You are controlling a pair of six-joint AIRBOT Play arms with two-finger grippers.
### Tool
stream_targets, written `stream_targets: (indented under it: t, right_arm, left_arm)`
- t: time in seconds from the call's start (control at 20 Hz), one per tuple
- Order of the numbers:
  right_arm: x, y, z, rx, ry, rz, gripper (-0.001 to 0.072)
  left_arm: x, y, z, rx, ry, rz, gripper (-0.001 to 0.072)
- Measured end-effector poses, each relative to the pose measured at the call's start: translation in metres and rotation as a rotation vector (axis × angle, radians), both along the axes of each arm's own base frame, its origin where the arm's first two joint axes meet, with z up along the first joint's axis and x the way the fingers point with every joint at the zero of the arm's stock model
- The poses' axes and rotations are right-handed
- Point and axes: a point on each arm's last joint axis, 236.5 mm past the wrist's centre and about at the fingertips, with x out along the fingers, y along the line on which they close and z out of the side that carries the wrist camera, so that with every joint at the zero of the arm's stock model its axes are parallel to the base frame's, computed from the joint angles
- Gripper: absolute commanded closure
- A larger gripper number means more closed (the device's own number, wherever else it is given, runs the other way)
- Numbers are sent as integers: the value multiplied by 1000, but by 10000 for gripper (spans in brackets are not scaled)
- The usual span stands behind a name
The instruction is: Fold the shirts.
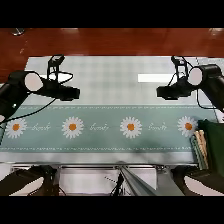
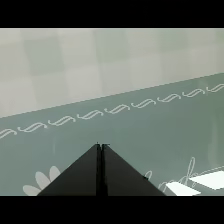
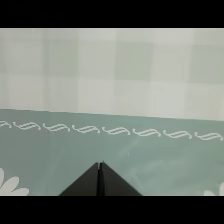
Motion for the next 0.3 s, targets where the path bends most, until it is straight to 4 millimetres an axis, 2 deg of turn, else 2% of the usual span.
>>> stream_targets:
  t: [0.3]
  right_arm:
    - [1,0,0,-3,-5,0,692]
  left_arm:
    - [-1,3,-2,12,6,1,684]
